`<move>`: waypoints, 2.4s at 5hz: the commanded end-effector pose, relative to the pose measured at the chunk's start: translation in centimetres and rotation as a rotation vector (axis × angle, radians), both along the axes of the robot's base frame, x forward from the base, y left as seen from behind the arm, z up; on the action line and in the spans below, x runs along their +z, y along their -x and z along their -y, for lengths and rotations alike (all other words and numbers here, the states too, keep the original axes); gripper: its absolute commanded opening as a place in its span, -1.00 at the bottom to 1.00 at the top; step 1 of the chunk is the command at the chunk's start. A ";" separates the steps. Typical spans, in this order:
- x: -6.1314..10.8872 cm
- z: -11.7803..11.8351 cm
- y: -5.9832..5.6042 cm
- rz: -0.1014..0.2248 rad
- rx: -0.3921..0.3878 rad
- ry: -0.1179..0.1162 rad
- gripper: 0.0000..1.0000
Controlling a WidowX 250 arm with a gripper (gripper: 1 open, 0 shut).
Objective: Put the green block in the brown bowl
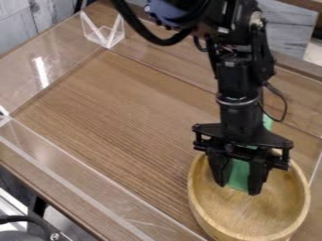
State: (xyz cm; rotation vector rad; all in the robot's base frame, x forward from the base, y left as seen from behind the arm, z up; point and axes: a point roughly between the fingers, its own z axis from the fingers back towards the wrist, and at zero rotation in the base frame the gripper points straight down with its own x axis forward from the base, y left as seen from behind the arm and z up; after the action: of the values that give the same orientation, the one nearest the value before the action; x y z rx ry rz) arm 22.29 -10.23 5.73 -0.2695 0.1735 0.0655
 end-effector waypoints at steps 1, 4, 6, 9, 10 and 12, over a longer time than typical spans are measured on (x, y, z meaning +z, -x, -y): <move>1.1 0.0 -1.3 0.049 0.012 0.018 -1.00; 1.1 -0.1 -1.5 0.042 0.008 0.029 -1.00; 1.0 -0.1 -1.6 0.037 0.005 0.036 -1.00; 1.0 -0.2 -1.6 0.027 -0.003 0.046 -1.00; 1.0 -0.2 -1.7 0.024 -0.005 0.049 -1.00; 0.9 -0.4 -1.8 0.013 -0.012 0.055 -1.00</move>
State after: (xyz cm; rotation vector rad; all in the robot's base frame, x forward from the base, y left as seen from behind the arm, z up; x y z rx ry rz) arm 22.85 -9.94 5.56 -0.3097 0.2173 0.0444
